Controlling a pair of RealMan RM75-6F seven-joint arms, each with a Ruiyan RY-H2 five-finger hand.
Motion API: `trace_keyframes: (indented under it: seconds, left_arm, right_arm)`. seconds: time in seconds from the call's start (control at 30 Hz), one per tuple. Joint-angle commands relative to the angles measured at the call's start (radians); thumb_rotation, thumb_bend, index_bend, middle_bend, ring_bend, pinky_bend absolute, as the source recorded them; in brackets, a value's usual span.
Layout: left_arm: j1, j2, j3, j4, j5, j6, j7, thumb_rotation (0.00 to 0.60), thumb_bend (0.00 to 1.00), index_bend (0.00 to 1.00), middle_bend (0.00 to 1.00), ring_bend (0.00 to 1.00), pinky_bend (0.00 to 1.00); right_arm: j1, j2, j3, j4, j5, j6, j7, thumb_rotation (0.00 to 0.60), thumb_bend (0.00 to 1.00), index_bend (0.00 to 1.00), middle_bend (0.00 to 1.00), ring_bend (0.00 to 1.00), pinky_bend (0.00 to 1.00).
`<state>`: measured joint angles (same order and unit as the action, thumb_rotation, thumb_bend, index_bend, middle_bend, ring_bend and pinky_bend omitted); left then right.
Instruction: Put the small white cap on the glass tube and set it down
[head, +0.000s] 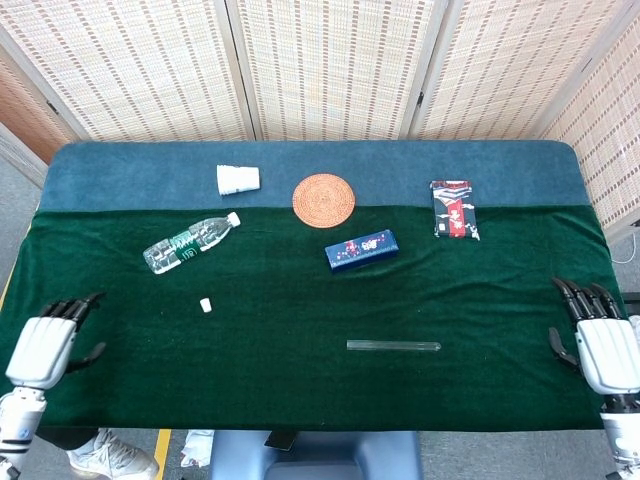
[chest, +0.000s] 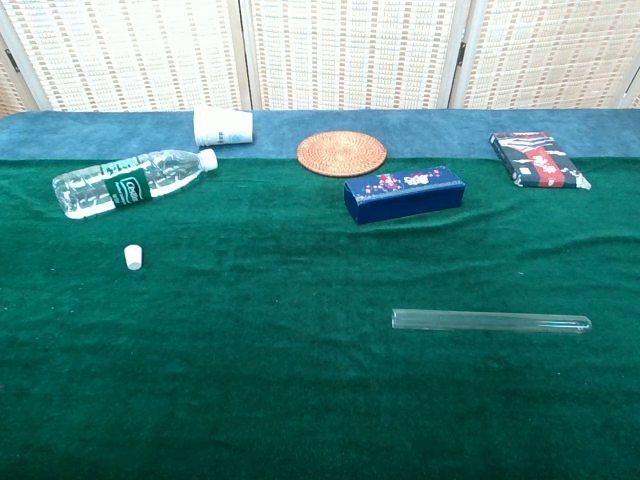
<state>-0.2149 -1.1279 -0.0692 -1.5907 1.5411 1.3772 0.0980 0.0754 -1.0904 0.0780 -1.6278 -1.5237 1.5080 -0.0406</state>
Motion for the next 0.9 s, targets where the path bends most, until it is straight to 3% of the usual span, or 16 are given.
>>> trace_keyframes:
  seconds: [0.03, 0.1, 0.4, 0.6, 0.9]
  left_arm:
    - [-0.059, -0.006, -0.016, 0.015, 0.024, -0.060, -0.024, 0.600, 0.40, 0.30, 0.63, 0.60, 0.56]
    - [-0.102, -0.015, -0.023, 0.024, 0.025, -0.114, -0.046, 0.600, 0.48, 0.31, 0.75, 0.70, 0.65]
    - [-0.268, -0.080, -0.038, 0.071, -0.002, -0.342, -0.077, 0.600, 0.71, 0.30, 1.00, 0.95, 0.84]
    - [-0.348, -0.121, -0.039, 0.100, -0.075, -0.485, -0.063, 0.600, 0.76, 0.29, 1.00, 1.00, 0.88]
    - [-0.402, -0.195, -0.036, 0.167, -0.179, -0.579, -0.015, 0.600, 0.77, 0.26, 1.00, 1.00, 0.88]
  right_arm:
    - [0.004, -0.002, 0.002, 0.001, -0.005, 0.001, -0.003, 0.600, 0.53, 0.10, 0.19, 0.19, 0.12]
    - [0.008, -0.008, 0.002, 0.004, -0.011, -0.001, -0.007, 0.600, 0.53, 0.11, 0.21, 0.20, 0.12]
    - [0.015, -0.008, -0.002, -0.002, -0.020, -0.006, -0.017, 0.600, 0.53, 0.11, 0.21, 0.22, 0.12]
    - [0.014, -0.007, -0.001, 0.002, -0.011, -0.007, -0.011, 0.600, 0.53, 0.11, 0.22, 0.24, 0.12]
    - [0.015, -0.012, 0.001, 0.013, -0.003, -0.009, -0.007, 0.600, 0.53, 0.11, 0.23, 0.28, 0.12]
